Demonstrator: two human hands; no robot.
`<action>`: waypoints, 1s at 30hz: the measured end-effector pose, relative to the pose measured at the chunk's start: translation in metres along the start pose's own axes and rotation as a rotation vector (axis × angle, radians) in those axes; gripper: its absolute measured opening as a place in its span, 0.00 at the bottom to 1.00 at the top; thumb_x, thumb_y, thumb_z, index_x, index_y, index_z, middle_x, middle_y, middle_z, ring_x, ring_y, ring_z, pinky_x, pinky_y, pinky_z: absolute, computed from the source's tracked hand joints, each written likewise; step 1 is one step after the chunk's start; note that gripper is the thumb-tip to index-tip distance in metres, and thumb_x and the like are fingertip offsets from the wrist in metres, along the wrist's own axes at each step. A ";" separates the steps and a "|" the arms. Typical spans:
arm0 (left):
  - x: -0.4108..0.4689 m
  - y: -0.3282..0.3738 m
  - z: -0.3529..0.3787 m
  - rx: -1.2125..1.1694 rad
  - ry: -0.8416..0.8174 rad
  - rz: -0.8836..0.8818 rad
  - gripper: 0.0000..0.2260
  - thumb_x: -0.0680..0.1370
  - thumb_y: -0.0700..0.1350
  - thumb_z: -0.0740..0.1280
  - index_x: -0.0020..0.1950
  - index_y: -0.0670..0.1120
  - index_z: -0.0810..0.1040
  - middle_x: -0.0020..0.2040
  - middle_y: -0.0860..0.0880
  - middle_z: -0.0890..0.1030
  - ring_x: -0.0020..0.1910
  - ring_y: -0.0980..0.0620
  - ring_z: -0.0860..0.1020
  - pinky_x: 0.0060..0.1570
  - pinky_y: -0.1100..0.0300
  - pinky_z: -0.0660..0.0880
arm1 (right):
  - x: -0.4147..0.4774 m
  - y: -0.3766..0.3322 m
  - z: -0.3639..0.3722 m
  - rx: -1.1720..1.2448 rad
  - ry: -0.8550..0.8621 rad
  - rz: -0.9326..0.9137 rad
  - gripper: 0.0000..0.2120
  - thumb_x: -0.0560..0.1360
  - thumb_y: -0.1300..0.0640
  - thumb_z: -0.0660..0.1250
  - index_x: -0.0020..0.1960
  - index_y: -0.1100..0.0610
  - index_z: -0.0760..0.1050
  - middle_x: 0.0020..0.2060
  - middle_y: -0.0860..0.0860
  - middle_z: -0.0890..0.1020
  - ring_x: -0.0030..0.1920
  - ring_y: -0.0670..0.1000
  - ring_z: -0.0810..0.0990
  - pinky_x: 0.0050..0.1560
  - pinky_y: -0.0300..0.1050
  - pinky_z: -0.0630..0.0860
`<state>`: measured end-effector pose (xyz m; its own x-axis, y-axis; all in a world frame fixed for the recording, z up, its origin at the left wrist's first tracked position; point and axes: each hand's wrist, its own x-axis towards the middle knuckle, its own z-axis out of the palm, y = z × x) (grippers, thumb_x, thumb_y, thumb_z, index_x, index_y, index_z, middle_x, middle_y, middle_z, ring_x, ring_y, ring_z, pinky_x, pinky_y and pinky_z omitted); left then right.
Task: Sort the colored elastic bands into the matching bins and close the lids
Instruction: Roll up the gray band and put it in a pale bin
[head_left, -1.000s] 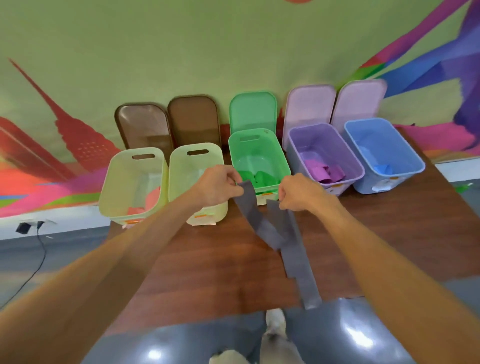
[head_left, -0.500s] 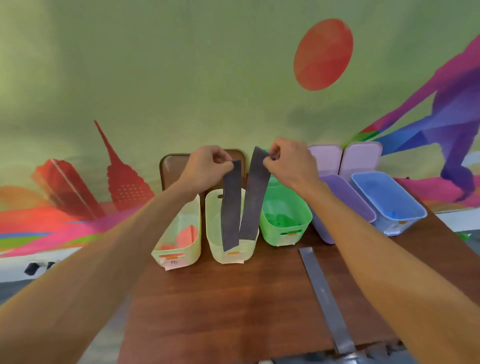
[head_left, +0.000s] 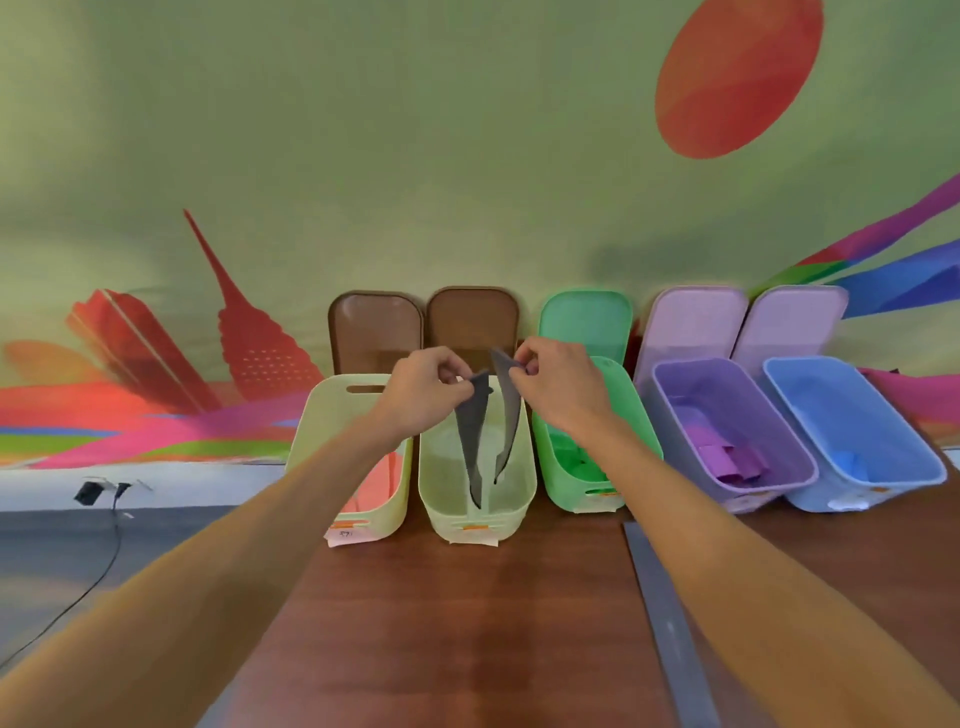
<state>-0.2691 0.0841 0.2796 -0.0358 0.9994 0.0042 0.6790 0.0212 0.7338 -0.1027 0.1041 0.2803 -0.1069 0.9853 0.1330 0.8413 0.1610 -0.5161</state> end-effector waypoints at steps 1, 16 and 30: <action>0.002 -0.008 0.008 -0.012 -0.017 -0.037 0.04 0.72 0.41 0.68 0.46 0.46 0.80 0.38 0.49 0.81 0.39 0.53 0.78 0.40 0.60 0.75 | 0.000 0.006 0.008 0.000 -0.030 0.008 0.06 0.74 0.54 0.65 0.49 0.51 0.79 0.45 0.50 0.83 0.48 0.55 0.80 0.45 0.46 0.75; -0.018 -0.074 0.071 -0.125 -0.090 -0.416 0.10 0.77 0.45 0.66 0.57 0.46 0.76 0.43 0.50 0.77 0.35 0.58 0.74 0.26 0.73 0.68 | -0.018 0.056 0.092 -0.034 -0.333 0.137 0.08 0.75 0.53 0.64 0.50 0.49 0.80 0.50 0.51 0.83 0.52 0.56 0.80 0.51 0.49 0.78; -0.102 -0.048 0.072 -0.187 -0.317 -0.219 0.08 0.77 0.43 0.64 0.54 0.47 0.78 0.45 0.47 0.79 0.40 0.53 0.79 0.37 0.68 0.72 | -0.128 0.094 0.046 -0.046 -0.417 0.186 0.08 0.73 0.56 0.65 0.47 0.53 0.83 0.47 0.50 0.84 0.51 0.52 0.80 0.54 0.49 0.77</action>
<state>-0.2453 -0.0172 0.1949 0.0826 0.9322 -0.3524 0.5345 0.2570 0.8051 -0.0342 -0.0040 0.1762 -0.1483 0.9373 -0.3154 0.8880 -0.0141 -0.4596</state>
